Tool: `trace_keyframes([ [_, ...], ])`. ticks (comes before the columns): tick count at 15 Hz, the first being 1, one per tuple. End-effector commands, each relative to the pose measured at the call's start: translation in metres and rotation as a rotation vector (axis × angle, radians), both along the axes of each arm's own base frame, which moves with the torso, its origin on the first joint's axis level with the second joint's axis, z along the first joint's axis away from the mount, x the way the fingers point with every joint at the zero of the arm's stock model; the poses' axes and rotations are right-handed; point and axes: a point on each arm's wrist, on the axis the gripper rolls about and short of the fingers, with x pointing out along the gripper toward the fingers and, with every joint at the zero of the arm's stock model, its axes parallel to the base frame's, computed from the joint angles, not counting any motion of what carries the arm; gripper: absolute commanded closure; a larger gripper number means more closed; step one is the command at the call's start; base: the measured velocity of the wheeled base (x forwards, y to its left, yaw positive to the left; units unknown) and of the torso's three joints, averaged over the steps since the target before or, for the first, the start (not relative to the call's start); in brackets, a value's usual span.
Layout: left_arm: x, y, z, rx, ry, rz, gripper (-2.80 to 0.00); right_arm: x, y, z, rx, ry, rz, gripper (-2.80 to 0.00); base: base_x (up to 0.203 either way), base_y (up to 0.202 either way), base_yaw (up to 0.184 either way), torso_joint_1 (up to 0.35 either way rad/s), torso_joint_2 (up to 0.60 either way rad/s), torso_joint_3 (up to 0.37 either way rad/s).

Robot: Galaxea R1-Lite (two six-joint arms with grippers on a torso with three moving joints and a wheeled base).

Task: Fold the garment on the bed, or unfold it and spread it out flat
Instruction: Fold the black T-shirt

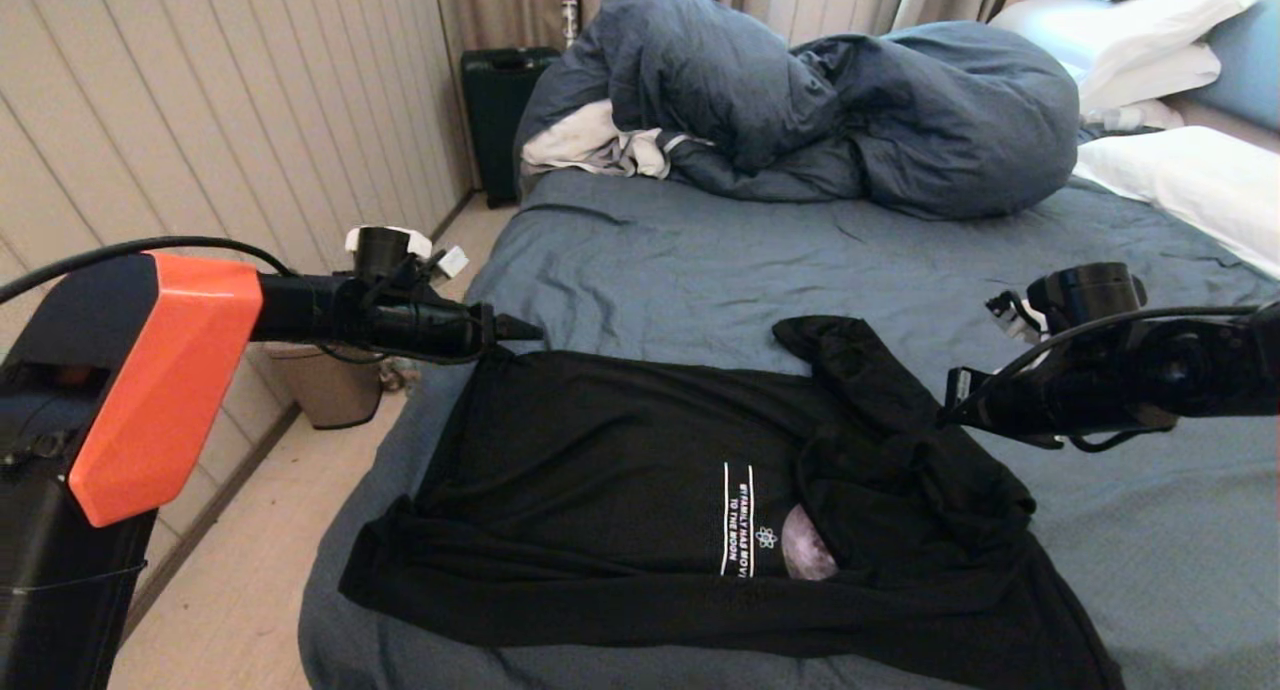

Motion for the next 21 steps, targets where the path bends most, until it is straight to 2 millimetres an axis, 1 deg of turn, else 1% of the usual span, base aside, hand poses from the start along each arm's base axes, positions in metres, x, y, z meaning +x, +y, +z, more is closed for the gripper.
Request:
trace_keyframes([
  [1, 0.003, 0.003, -0.010, 0.007, 0.021, 0.015, -2.80, -0.002, 0.000, 0.001, 0.002, -0.002, 0.001, 0.00, 0.000, 0.000, 0.000, 0.000, 0.00, 0.000],
  [3, 0.005, 0.008, -0.020, 0.026, 0.034, 0.039, -2.80, -0.005, 0.001, 0.003, 0.003, -0.005, 0.002, 0.00, 0.000, 0.000, 0.000, 0.000, 0.00, 0.000],
  [4, 0.007, 0.014, -0.021, 0.035, 0.034, 0.062, -2.80, -0.006, 0.001, 0.003, 0.002, -0.005, 0.003, 0.00, 0.000, 0.000, 0.000, 0.000, 0.00, 0.000],
  [6, 0.008, 0.024, -0.017, 0.037, 0.022, 0.085, -2.80, -0.005, 0.001, 0.003, 0.001, -0.010, 0.003, 0.00, 0.000, 0.000, 0.000, 0.000, 0.00, 0.000],
  [8, 0.008, 0.025, -0.019, 0.039, 0.026, 0.086, -2.80, -0.005, 0.001, 0.001, 0.000, -0.032, 0.003, 0.00, 0.000, 0.000, 0.000, 0.000, 0.00, 0.000],
  [9, 0.007, 0.024, -0.020, 0.041, 0.035, 0.084, 0.00, -0.005, 0.001, -0.001, -0.002, -0.041, 0.002, 0.00, 0.000, 0.000, 0.000, 0.000, 0.00, 0.000],
  [12, 0.004, 0.024, -0.024, 0.044, 0.052, 0.080, 0.00, -0.006, 0.001, -0.001, -0.003, -0.048, 0.003, 0.00, 0.000, 0.000, 0.000, 0.000, 0.00, 0.000],
  [15, -0.001, 0.006, -0.027, 0.046, 0.070, 0.042, 0.00, -0.006, 0.000, -0.001, -0.006, -0.048, 0.004, 0.00, 0.000, 0.000, 0.000, 0.000, 0.00, 0.000],
  [17, -0.005, -0.001, -0.029, 0.047, 0.080, 0.026, 0.00, -0.006, 0.000, 0.000, -0.007, -0.049, 0.005, 0.00, 0.000, 0.000, 0.000, 0.000, 0.00, 0.000],
  [19, -0.006, -0.001, -0.030, 0.048, 0.084, 0.026, 0.00, -0.006, 0.000, 0.000, -0.008, -0.051, 0.005, 0.00, 0.000, 0.000, 0.000, 0.000, 0.00, 0.000],
  [21, -0.009, 0.000, -0.021, 0.046, 0.069, 0.028, 0.00, -0.004, 0.000, 0.001, 0.000, -0.053, 0.000, 0.00, 0.000, 0.000, 0.000, 0.000, 0.00, 0.000],
])
